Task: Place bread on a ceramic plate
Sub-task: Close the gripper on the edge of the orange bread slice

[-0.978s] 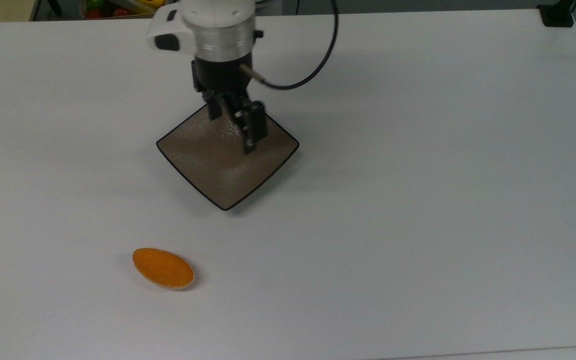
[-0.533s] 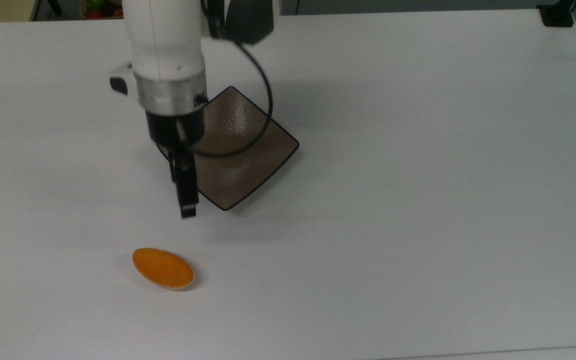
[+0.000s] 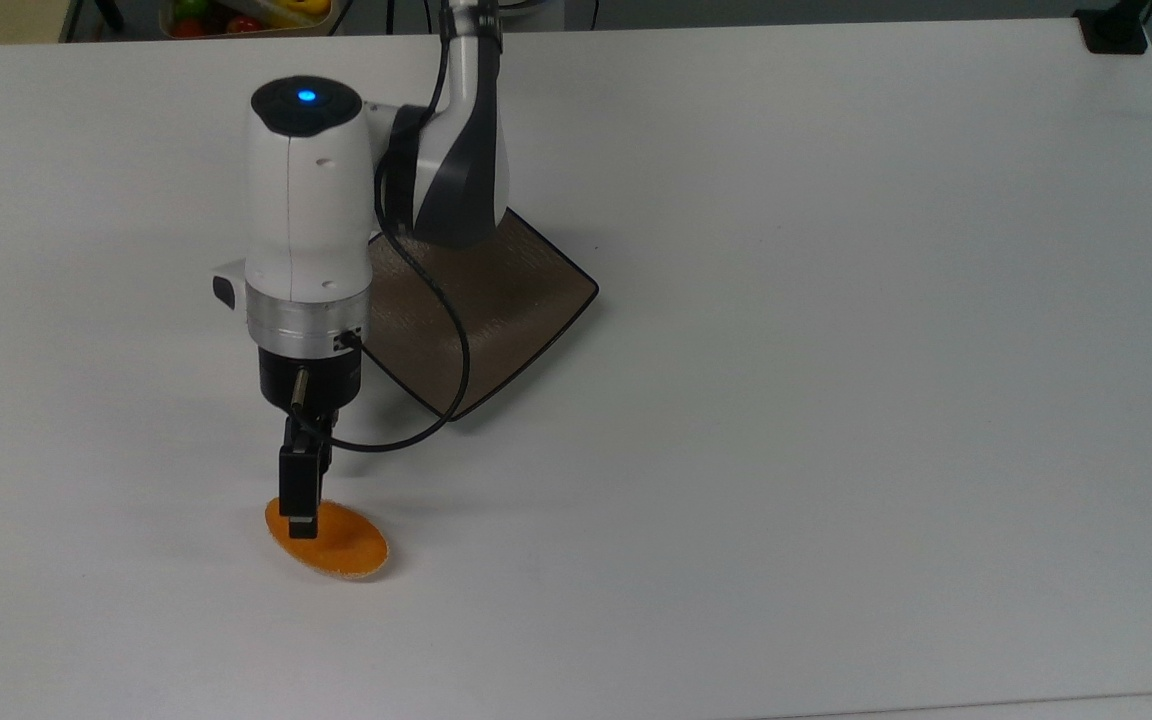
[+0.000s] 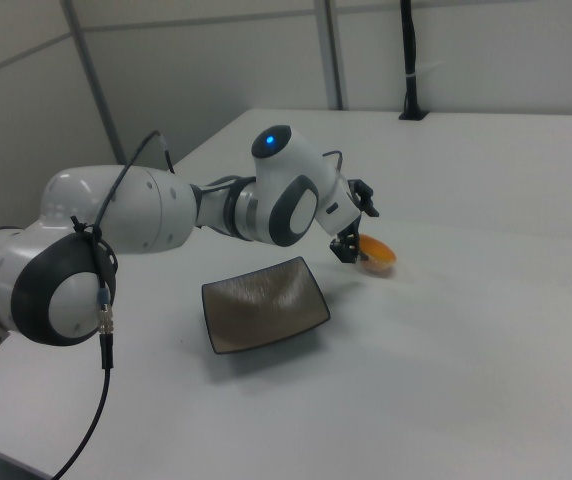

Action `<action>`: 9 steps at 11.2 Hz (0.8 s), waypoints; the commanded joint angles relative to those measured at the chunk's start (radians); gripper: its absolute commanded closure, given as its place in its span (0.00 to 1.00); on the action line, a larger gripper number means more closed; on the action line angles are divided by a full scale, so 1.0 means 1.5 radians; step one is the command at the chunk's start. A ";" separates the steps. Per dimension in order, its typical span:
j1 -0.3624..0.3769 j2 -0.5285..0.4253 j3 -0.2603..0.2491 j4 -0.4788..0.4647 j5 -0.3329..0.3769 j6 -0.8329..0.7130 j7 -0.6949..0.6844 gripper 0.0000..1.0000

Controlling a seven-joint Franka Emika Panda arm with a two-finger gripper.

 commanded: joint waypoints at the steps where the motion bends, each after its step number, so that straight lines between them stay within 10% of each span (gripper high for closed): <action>1: 0.014 0.039 -0.020 0.025 -0.007 0.040 0.021 0.00; 6: 0.013 0.061 -0.014 0.025 -0.016 0.066 0.019 0.00; 9: 0.013 0.062 -0.013 0.026 -0.017 0.068 0.019 0.38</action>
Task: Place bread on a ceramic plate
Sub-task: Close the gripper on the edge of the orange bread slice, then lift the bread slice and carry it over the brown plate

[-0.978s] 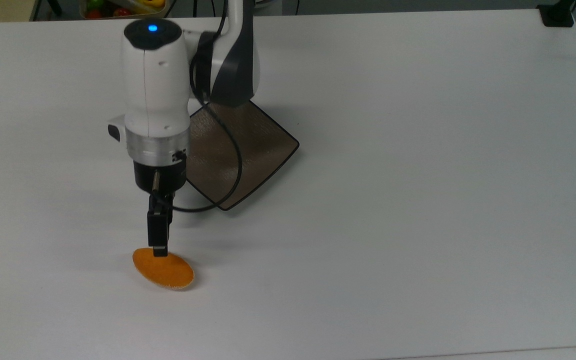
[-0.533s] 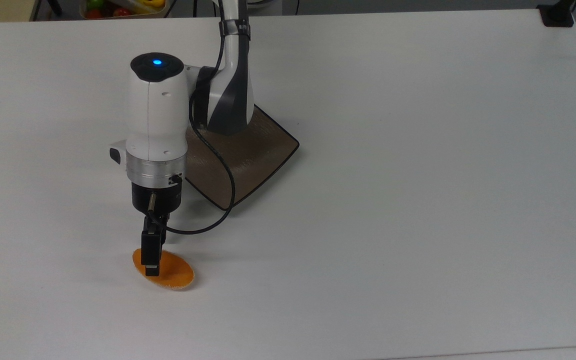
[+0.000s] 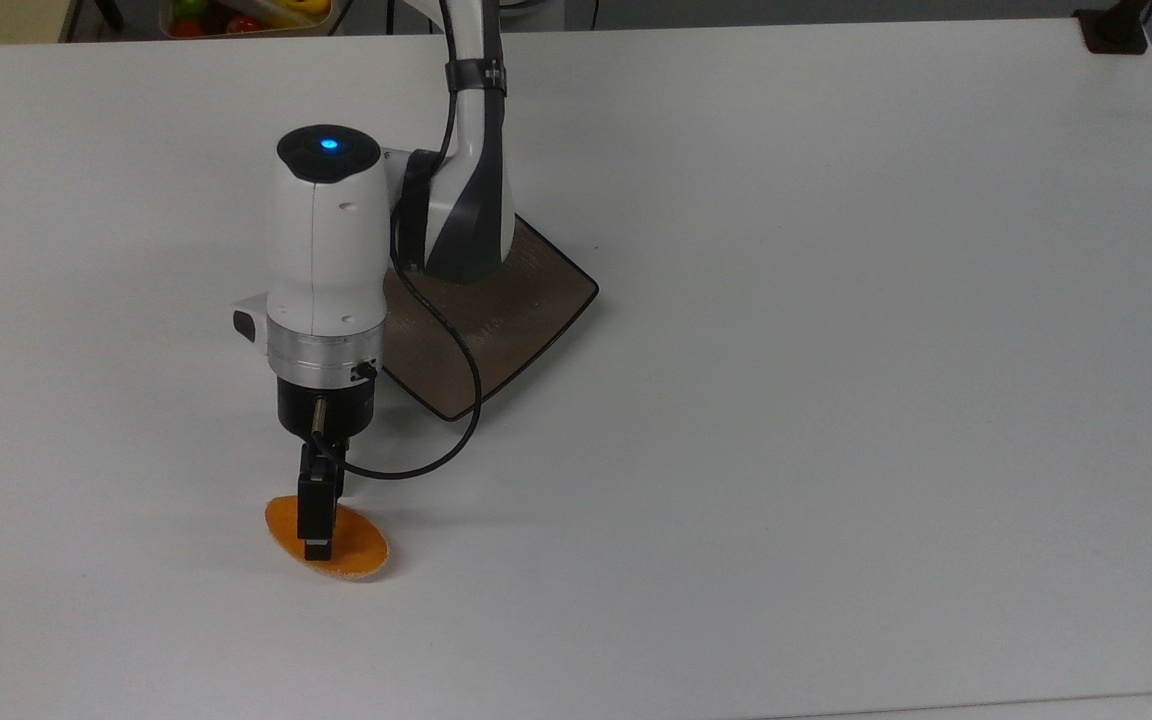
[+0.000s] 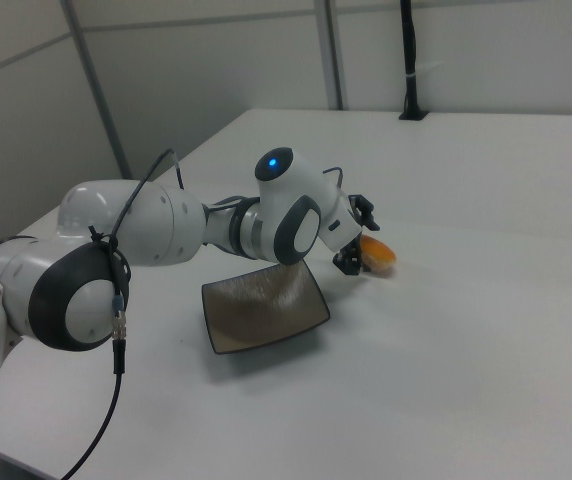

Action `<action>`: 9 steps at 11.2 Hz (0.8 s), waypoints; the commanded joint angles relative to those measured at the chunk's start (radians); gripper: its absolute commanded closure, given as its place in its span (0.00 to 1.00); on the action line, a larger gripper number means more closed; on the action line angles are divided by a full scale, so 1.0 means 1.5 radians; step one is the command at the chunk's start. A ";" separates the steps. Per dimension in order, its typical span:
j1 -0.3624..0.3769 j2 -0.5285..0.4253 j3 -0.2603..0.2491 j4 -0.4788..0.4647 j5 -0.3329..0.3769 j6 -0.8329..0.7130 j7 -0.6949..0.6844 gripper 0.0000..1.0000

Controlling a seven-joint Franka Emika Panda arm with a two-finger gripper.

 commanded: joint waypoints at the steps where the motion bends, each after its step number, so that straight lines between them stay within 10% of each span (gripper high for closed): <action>1: 0.007 0.010 -0.009 0.014 -0.014 0.014 0.017 0.57; 3: 0.006 0.011 -0.006 0.014 -0.022 0.015 0.002 0.70; 9: -0.039 -0.066 0.037 -0.011 -0.019 0.003 -0.051 0.71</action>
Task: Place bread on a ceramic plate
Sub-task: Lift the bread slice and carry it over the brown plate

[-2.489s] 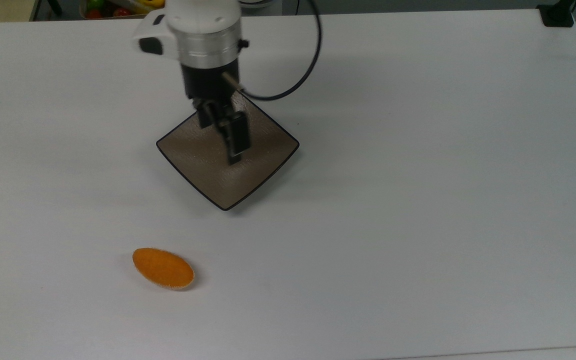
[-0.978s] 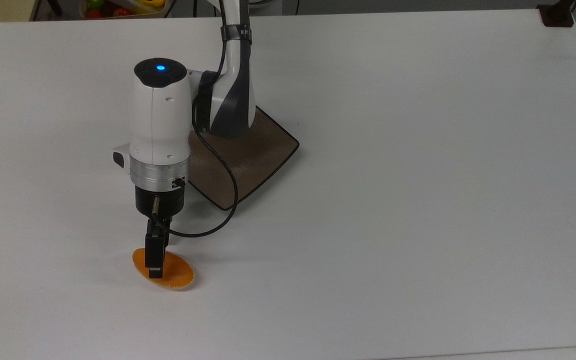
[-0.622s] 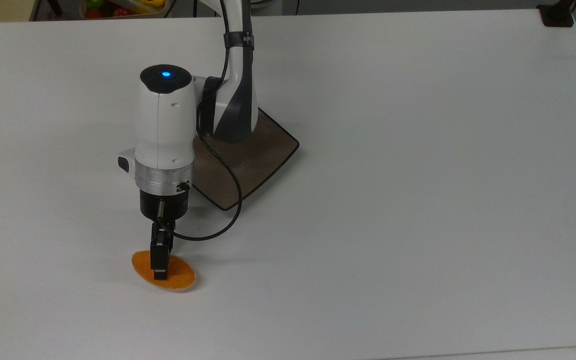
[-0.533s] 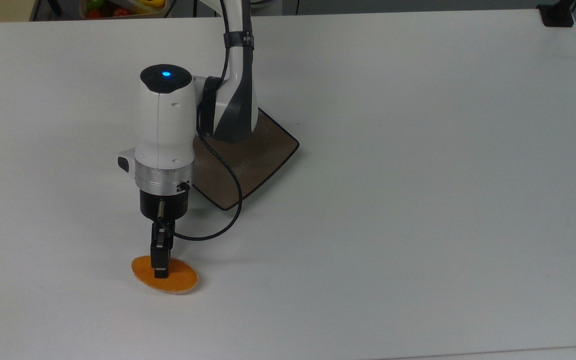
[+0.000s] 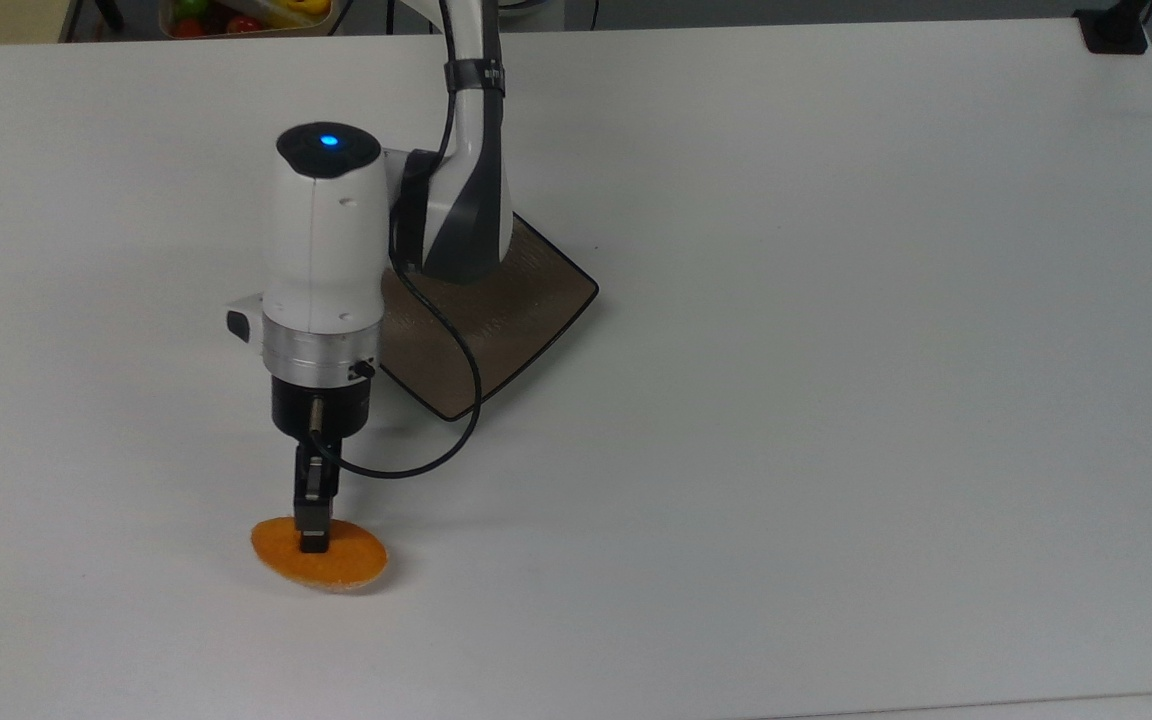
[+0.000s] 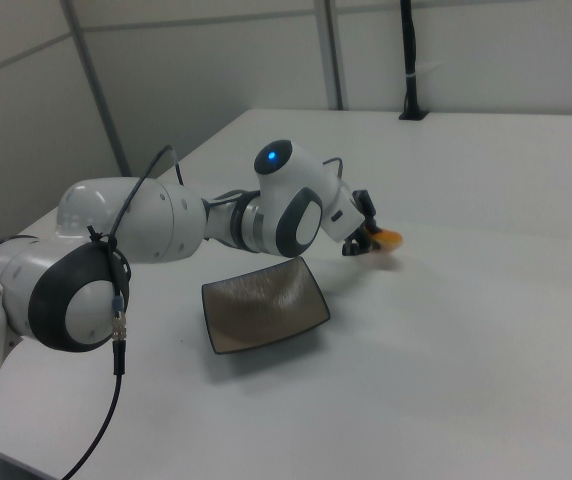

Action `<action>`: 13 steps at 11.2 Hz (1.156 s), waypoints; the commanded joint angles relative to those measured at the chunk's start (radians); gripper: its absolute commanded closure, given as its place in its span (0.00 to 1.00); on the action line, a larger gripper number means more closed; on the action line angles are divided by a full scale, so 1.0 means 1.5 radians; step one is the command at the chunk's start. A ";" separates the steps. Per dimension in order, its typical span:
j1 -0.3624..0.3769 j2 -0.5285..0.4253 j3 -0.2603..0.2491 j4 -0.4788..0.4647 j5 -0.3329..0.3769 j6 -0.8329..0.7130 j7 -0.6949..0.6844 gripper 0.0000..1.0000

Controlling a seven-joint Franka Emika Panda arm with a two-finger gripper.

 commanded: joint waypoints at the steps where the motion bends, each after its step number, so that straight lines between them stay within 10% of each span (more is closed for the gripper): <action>1: -0.051 -0.100 0.058 -0.060 -0.006 -0.003 -0.062 0.71; 13: -0.122 -0.374 0.229 -0.297 0.070 -0.399 -0.370 0.70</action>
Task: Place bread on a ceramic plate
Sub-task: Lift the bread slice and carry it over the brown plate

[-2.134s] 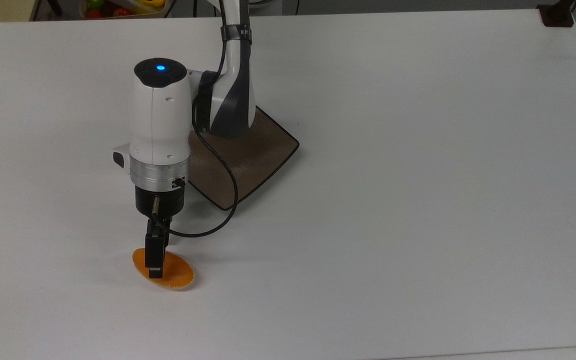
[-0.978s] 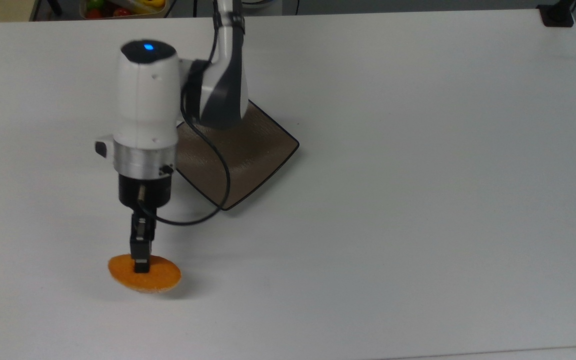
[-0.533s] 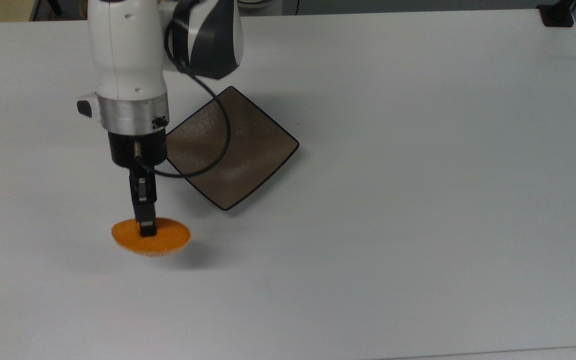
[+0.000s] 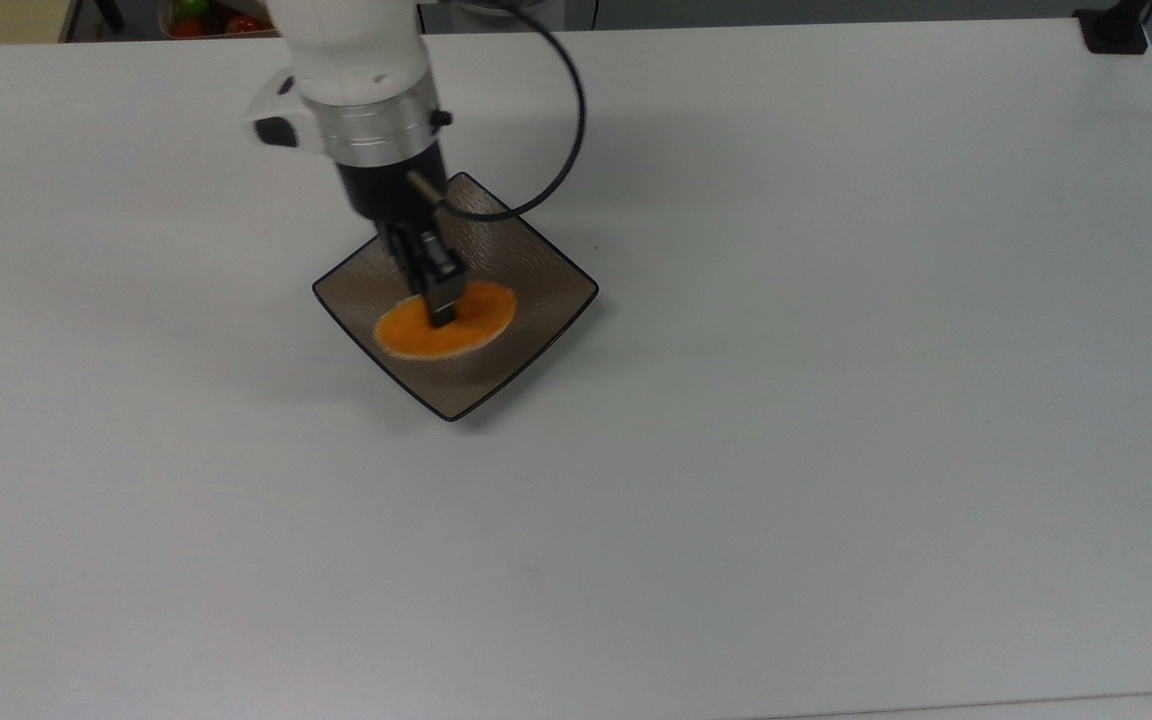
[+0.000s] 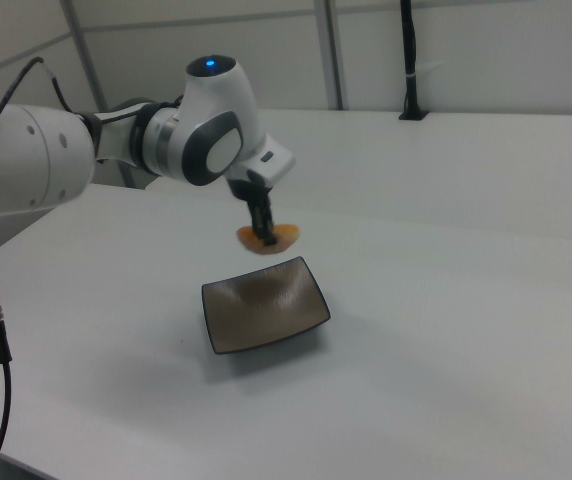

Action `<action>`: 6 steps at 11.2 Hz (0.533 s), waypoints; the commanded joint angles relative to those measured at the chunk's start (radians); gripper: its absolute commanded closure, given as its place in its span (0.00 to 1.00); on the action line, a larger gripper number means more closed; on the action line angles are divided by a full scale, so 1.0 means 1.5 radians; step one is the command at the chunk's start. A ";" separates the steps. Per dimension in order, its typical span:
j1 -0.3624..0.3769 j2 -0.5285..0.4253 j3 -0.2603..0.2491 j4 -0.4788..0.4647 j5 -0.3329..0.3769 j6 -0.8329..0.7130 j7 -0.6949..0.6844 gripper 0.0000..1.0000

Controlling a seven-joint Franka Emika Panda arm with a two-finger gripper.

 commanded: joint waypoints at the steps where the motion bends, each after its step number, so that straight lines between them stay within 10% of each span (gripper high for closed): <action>1: 0.002 -0.022 0.028 -0.066 0.015 -0.040 -0.041 0.69; 2: 0.004 -0.015 0.032 -0.068 0.015 -0.039 -0.037 0.61; 3: 0.004 -0.005 0.033 -0.064 0.015 -0.039 -0.027 0.18; 4: 0.004 -0.003 0.032 -0.063 0.015 -0.035 -0.011 0.00; 6: 0.004 -0.003 0.033 -0.061 0.014 -0.035 -0.009 0.00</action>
